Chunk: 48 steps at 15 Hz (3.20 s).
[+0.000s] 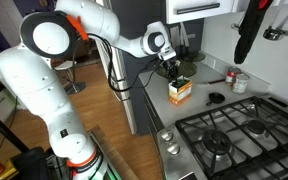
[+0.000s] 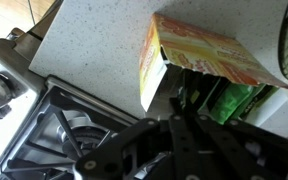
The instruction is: Remove two sachets from the sachets box and put them on the table one at a time
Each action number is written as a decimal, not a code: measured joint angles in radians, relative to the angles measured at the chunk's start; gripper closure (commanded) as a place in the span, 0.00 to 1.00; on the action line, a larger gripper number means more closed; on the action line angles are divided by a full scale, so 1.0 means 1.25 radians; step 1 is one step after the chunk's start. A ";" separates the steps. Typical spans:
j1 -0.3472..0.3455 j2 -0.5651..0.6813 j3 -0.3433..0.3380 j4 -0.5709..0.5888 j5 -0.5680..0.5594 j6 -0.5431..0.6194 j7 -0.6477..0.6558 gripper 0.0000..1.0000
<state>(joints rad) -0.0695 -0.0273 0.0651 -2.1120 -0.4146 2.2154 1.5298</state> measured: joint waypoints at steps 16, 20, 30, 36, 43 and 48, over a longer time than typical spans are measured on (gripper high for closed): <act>0.075 -0.173 0.040 0.012 0.071 -0.154 -0.065 0.99; 0.110 -0.186 0.049 -0.045 0.168 -0.027 -0.177 0.99; 0.131 -0.192 0.046 -0.279 0.362 0.265 -0.567 0.99; 0.119 -0.159 0.055 -0.315 0.359 0.332 -0.598 0.99; 0.081 -0.080 0.058 -0.320 0.326 0.458 -0.594 0.99; 0.040 -0.042 0.058 -0.310 0.222 0.486 -0.526 0.56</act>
<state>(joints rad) -0.0194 -0.0801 0.1374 -2.4997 -0.1372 2.8226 0.8720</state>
